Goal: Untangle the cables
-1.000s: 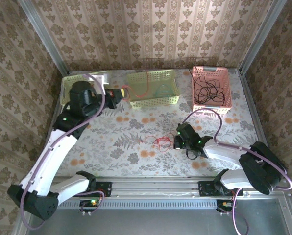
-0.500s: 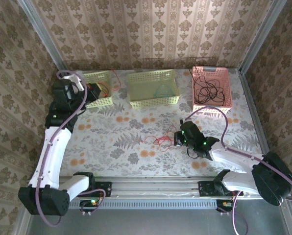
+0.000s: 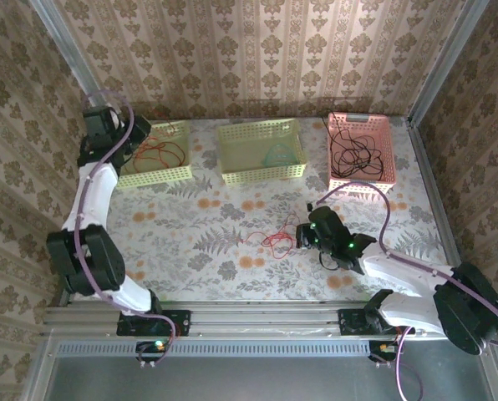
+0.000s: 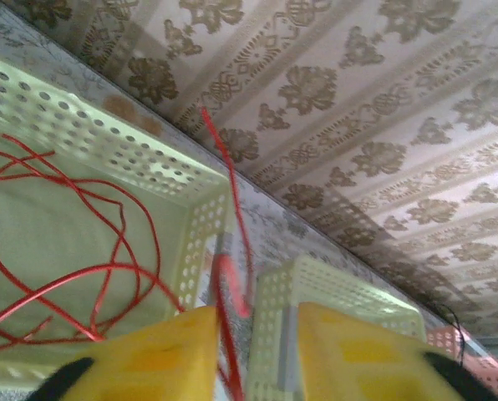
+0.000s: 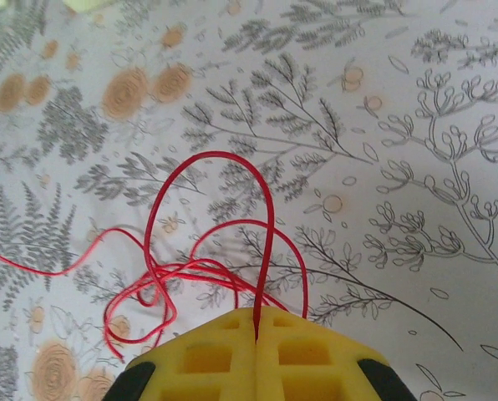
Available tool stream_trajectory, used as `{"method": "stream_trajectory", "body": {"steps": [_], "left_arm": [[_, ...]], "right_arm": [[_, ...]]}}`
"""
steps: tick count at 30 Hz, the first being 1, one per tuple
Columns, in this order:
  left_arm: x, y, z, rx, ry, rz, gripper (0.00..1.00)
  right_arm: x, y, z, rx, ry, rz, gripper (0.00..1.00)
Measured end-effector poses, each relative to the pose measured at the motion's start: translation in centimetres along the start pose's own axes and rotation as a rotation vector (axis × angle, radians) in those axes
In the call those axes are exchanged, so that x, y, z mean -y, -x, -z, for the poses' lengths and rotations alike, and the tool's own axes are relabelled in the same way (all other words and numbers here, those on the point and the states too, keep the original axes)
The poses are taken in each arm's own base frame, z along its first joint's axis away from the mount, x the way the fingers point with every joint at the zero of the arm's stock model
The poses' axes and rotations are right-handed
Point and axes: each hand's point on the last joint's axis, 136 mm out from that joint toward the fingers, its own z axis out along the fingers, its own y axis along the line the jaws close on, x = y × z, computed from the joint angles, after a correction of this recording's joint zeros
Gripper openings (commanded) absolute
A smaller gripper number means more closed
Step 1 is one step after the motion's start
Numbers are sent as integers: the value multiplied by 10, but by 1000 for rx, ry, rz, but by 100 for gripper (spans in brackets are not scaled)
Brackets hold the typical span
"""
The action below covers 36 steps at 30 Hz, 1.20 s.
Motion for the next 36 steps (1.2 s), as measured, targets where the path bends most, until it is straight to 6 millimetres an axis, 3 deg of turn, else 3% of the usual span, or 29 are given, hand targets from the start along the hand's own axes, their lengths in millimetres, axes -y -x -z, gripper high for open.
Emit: {"method": "stream_trajectory", "body": {"steps": [3, 7, 11, 13, 15, 18, 21, 25, 27, 31, 36], "left_arm": [[-10, 0, -5, -13, 16, 7, 63], [-3, -4, 2, -16, -10, 1, 63], [17, -40, 31, -41, -61, -31, 65], [41, -69, 45, -70, -119, -70, 67], [71, -111, 58, -126, -203, -124, 69], [103, -188, 70, -256, -326, -223, 71], [111, -264, 77, -397, -392, -315, 76], [114, -329, 92, -515, -472, -405, 81], [125, -340, 101, -520, -525, -443, 88], [156, -328, 131, -433, -669, -515, 92], [189, -316, 172, -352, -847, -557, 92]], "right_arm": [[-5, 8, 8, 34, 24, -4, 0], [-6, 11, 15, 46, 33, -6, 0], [-6, 12, 18, 47, 34, -5, 0], [-6, 10, 19, 39, 31, -2, 0], [-10, 11, 22, 34, 35, 7, 0], [-29, 21, 36, 50, 80, 33, 0], [-61, 44, 63, 104, 162, 75, 0], [-104, 79, 107, 197, 272, 130, 0], [-122, 97, 129, 244, 313, 156, 0], [-147, 119, 161, 308, 368, 201, 0], [-168, 129, 174, 333, 397, 249, 0]]}}
